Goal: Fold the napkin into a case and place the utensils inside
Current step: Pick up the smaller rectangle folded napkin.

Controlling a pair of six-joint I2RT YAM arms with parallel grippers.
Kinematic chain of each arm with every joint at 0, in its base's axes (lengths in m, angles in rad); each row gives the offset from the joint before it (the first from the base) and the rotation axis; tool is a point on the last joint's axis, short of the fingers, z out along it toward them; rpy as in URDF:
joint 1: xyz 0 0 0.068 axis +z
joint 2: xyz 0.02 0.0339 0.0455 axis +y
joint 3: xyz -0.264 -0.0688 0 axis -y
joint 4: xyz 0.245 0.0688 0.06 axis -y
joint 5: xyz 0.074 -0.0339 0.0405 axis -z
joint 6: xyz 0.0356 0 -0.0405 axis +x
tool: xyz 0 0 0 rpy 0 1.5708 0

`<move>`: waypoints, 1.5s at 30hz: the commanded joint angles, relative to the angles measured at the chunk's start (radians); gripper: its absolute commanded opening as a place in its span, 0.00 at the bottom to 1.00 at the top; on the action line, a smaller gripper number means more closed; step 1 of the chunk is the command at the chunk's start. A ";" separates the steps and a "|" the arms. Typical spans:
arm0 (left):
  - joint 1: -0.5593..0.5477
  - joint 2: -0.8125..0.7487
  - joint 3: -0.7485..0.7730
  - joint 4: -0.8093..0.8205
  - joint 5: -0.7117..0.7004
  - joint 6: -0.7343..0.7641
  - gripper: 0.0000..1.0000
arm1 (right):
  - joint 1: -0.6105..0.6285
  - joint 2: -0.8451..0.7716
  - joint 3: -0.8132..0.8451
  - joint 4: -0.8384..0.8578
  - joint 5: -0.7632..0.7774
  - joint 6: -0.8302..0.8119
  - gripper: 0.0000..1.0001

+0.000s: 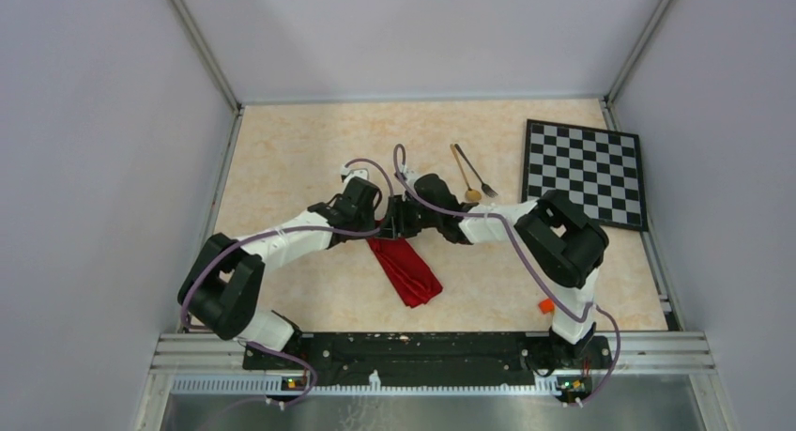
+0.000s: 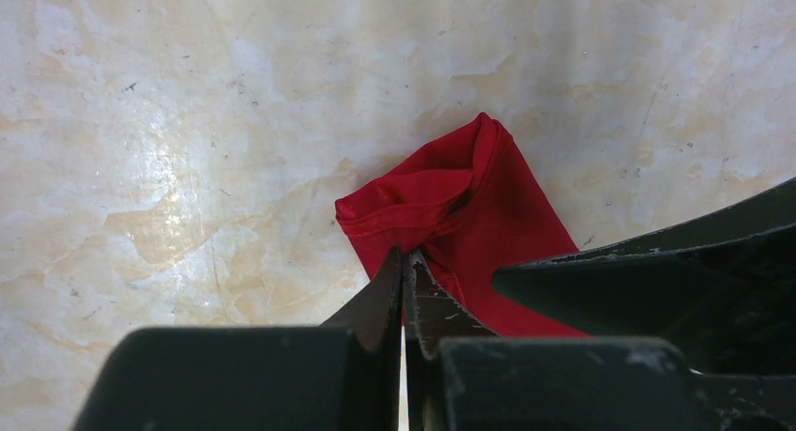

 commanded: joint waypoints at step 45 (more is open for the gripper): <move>0.064 -0.059 -0.028 0.029 0.202 -0.029 0.00 | -0.048 0.079 0.044 0.060 -0.122 0.028 0.22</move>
